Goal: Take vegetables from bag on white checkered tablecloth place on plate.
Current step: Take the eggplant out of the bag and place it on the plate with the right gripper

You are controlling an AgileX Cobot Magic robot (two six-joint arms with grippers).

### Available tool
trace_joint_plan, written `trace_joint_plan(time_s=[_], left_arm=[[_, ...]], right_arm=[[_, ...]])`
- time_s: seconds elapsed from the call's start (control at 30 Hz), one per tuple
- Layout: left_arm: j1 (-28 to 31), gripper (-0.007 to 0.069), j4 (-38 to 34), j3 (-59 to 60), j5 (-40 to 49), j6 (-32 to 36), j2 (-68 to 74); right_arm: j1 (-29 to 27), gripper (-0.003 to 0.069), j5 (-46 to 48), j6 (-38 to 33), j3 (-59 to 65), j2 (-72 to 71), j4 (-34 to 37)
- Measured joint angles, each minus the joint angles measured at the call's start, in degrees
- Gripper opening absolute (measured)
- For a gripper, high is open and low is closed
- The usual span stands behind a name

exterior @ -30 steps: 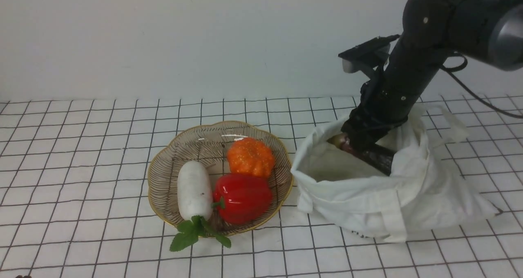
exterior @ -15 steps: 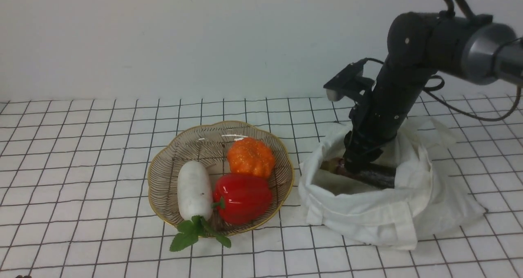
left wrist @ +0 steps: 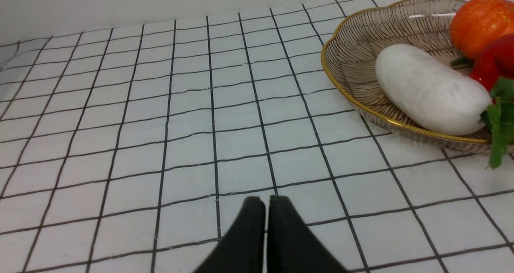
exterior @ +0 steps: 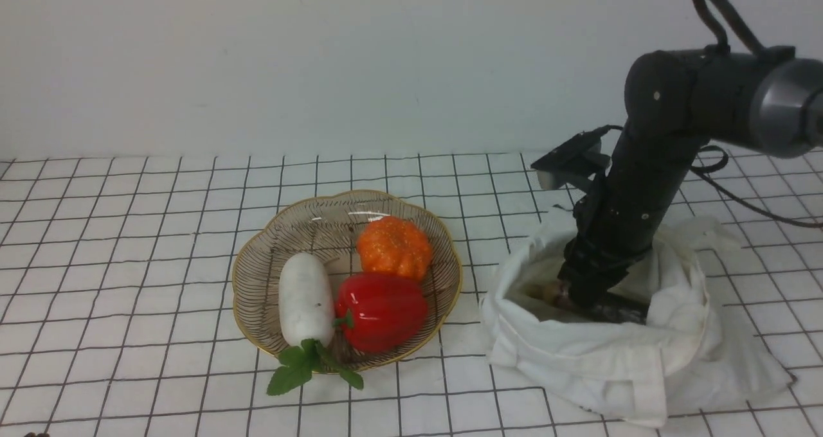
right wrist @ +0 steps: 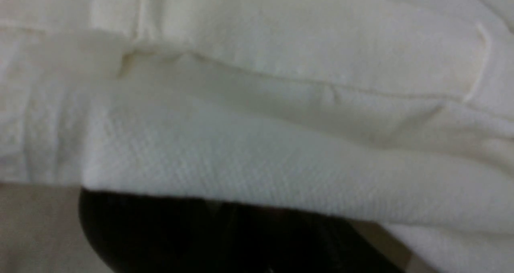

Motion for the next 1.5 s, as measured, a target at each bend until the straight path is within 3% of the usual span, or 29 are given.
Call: trace_joint_plan(time_s=[0.4,0.67,1.2,1.4,1.5], left_arm=[[0.00,-0.0008,0.00,0.00,0.00,0.00,0.00],[0.00,-0.0008,0.00,0.00,0.00,0.00,0.00],[0.00,-0.0008,0.00,0.00,0.00,0.00,0.00],[0.00,-0.0008,0.00,0.00,0.00,0.00,0.00],[0.00,-0.0008,0.00,0.00,0.00,0.00,0.00]], right_arm=[[0.00,0.0162,0.38,-1.98,0.94,-8.92,0.46],[0.00,0.0073,0.76,-5.11,0.94,-12.83,1.50],[0.00,0.0072,1.07,-3.42,0.94,-21.73,1.96],[0.00,0.0073,-4.10,-3.46,0.94,-25.84,6.71],[0.00,0.0073,-6.36,-5.36,0.54,-26.26,13.19]])
